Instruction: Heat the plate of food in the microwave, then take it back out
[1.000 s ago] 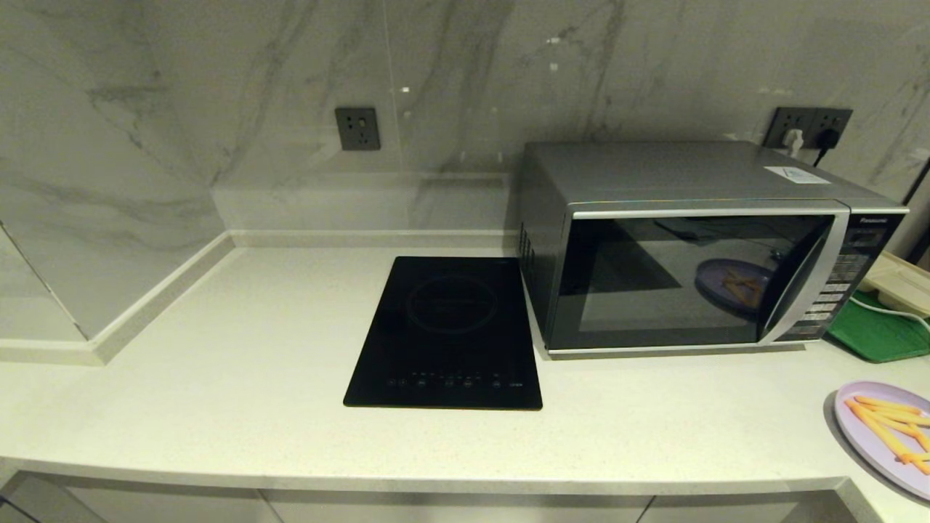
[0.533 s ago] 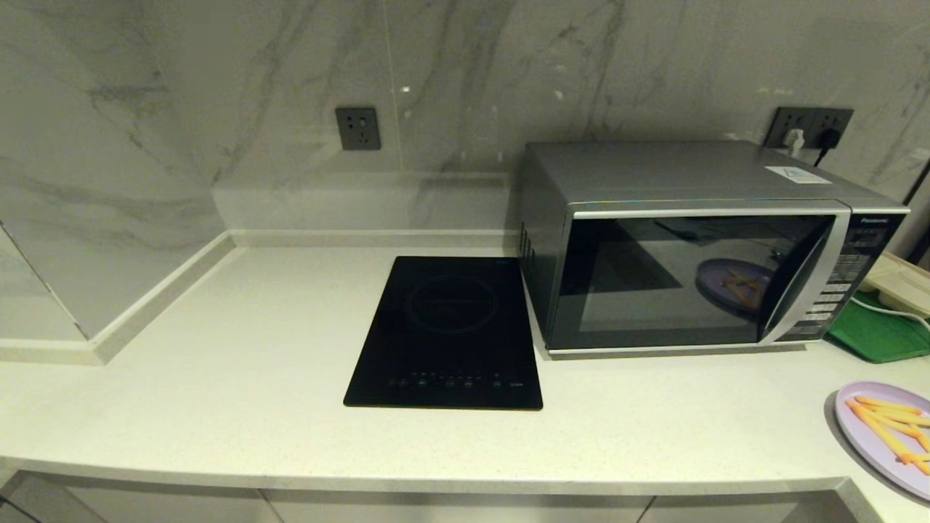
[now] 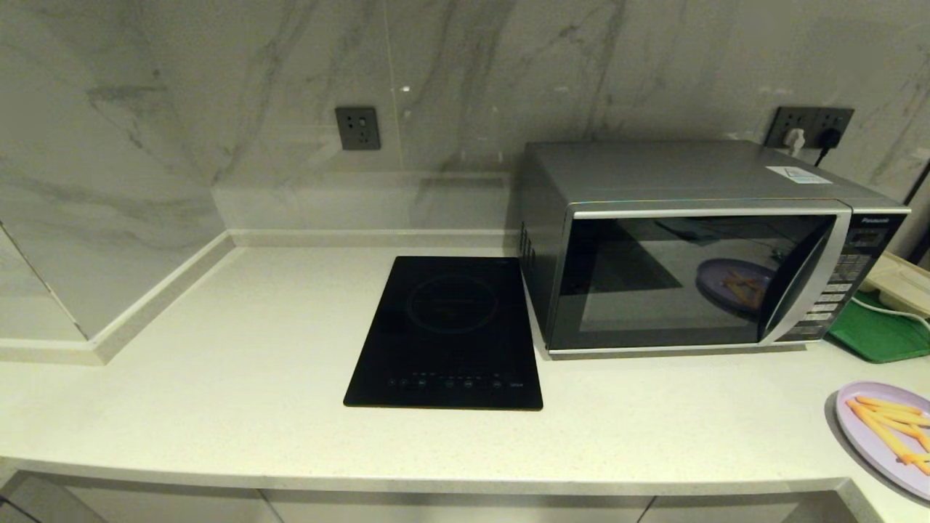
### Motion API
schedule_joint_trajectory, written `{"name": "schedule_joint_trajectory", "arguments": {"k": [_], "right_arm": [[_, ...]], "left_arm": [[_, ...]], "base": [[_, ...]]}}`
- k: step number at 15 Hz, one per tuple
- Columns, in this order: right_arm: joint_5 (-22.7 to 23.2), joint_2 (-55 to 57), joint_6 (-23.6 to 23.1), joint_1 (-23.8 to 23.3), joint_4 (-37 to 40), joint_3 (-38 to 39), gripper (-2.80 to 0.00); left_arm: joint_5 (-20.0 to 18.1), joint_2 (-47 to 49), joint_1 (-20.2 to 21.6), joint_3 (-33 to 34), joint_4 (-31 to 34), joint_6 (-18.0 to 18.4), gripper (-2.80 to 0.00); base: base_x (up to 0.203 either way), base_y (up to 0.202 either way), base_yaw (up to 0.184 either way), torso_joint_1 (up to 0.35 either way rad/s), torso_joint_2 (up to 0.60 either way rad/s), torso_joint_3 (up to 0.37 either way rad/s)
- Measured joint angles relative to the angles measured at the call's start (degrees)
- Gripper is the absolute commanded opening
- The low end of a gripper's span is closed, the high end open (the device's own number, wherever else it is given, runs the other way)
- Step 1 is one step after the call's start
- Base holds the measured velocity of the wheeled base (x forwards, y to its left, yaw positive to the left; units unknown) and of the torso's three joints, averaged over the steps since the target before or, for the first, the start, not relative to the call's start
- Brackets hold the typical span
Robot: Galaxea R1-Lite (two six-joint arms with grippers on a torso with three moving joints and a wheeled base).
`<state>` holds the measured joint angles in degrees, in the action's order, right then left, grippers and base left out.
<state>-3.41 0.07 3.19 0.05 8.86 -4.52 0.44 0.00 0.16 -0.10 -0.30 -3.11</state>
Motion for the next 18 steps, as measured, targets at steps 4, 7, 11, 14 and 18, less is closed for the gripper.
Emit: {"name": "schedule_joint_trajectory", "arguments": {"k": [4, 7, 11, 14, 18], "right_arm": [[1.4, 0.0, -1.8, 0.0, -8.1, 3.7, -2.80], [1.3, 0.0, -0.2, 0.0, -8.2, 3.9, -2.80], [0.9, 0.0, 2.1, 0.0, -8.3, 4.0, -2.80], [0.9, 0.0, 2.1, 0.0, -8.4, 4.0, -2.80], [0.8, 0.0, 2.2, 0.0, -8.4, 4.0, -2.80]], "left_arm": [[0.0, 0.0, 0.0, 0.0, 0.0, 0.0, -2.80], [0.0, 0.0, 0.0, 0.0, 0.0, 0.0, -2.80], [0.0, 0.0, 0.0, 0.0, 0.0, 0.0, -2.80], [0.0, 0.0, 0.0, 0.0, 0.0, 0.0, -2.80], [0.0, 0.0, 0.0, 0.0, 0.0, 0.0, -2.80]], "base": [[0.000, 0.000, 0.000, 0.000, 0.00, 0.000], [0.000, 0.000, 0.000, 0.000, 0.00, 0.000], [0.000, 0.000, 0.000, 0.000, 0.00, 0.000], [0.000, 0.000, 0.000, 0.000, 0.00, 0.000], [0.000, 0.000, 0.000, 0.000, 0.00, 0.000]]}}
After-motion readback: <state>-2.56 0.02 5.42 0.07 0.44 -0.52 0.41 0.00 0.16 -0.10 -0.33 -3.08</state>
